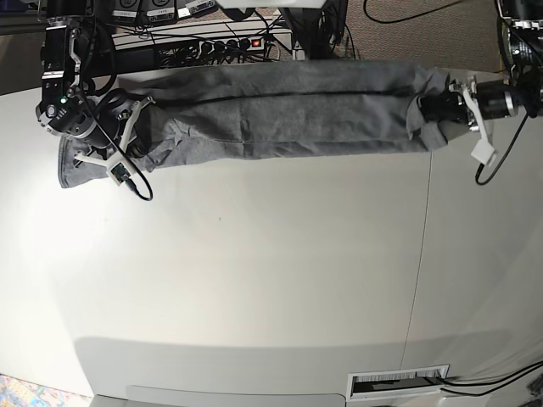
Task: Fold the T-shirt properly
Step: 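Fold the strip's end with the left gripper toward the right gripper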
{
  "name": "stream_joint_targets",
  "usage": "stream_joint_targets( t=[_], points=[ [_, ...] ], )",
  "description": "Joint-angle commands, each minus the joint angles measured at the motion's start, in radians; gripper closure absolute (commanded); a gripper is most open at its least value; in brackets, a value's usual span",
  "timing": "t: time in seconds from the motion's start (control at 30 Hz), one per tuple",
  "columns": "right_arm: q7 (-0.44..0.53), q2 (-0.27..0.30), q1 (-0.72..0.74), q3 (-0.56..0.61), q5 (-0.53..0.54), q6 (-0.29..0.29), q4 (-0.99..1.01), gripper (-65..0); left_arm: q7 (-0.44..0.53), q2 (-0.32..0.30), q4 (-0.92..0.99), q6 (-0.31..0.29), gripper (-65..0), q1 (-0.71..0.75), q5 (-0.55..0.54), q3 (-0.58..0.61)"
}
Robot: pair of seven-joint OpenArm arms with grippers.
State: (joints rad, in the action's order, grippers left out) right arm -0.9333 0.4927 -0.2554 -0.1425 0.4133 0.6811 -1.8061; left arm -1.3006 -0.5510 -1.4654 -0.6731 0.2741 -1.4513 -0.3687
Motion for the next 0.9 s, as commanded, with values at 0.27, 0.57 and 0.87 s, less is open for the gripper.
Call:
stream_joint_targets(
  t=[0.27, 0.57, 0.87],
  points=[
    [0.061, -0.02, 0.01, 0.066, -0.094, -0.002, -0.013, -1.8, 0.007, 0.094, -0.187, 0.01, 0.0, -0.052, -0.032, -0.007],
    [0.056, -0.069, 0.042, 0.066, -0.11, -0.004, -0.013, -1.8, 0.012, 0.227, -0.309, 0.01, 0.0, 0.002, -0.032, 0.023],
    [0.042, -0.069, 0.042, 0.066, -0.119, -0.004, -0.013, -1.8, 0.019, 0.38, -0.331, -0.025, 0.0, 0.026, -0.032, 0.217]
  ],
)
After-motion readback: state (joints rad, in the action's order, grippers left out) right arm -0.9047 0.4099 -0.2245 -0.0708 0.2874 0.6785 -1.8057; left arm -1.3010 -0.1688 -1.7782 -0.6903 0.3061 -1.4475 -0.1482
